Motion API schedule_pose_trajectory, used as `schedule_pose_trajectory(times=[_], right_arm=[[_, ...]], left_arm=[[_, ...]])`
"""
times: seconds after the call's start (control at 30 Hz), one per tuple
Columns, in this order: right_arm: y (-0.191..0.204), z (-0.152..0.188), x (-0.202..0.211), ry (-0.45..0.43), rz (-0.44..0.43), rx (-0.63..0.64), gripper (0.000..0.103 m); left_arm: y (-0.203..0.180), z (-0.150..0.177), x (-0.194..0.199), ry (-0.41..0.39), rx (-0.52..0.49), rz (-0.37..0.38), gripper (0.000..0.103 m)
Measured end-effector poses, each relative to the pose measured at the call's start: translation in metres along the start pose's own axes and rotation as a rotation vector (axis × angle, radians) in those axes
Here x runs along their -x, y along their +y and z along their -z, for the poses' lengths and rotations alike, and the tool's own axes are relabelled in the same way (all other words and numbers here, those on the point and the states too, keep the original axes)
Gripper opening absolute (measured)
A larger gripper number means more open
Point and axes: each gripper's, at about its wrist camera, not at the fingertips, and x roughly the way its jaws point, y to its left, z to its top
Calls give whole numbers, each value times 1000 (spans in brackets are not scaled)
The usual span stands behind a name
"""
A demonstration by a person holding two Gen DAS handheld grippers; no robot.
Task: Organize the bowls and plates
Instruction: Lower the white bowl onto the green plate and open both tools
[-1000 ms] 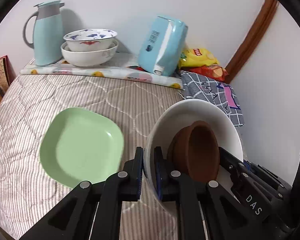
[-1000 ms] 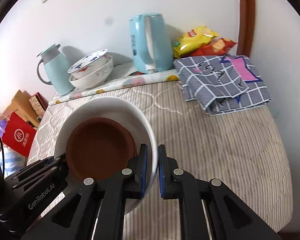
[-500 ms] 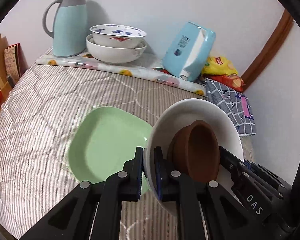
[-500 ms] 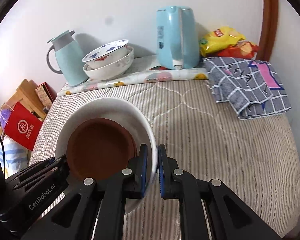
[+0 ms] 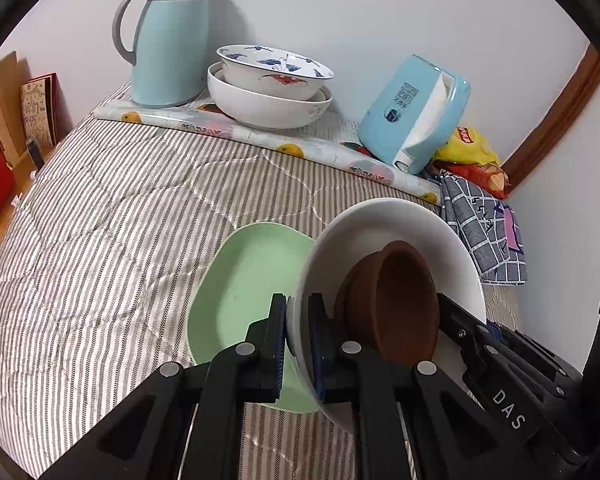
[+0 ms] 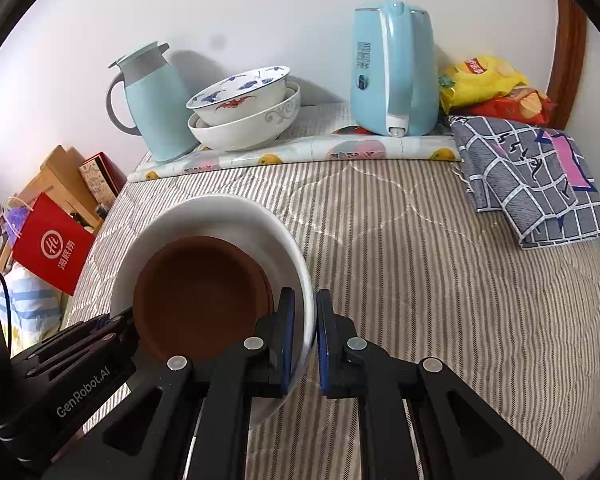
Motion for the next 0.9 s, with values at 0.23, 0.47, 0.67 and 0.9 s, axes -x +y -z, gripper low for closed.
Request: schedule_pose_trajectory(times=[0.23, 0.47, 0.67, 0.9], right_arm=[[8, -4, -11, 13, -3, 9, 10], [16, -3, -31, 53, -7, 20, 10], [21, 1, -50, 91, -10, 26, 10], [23, 8, -70, 133, 0, 29, 10]], left_arm=[[11, -2, -7, 12, 14, -6, 11], [26, -1, -22, 39, 43, -16, 11], [39, 2, -37, 73, 61, -30, 11], [48, 8, -51, 104, 63, -23, 12]])
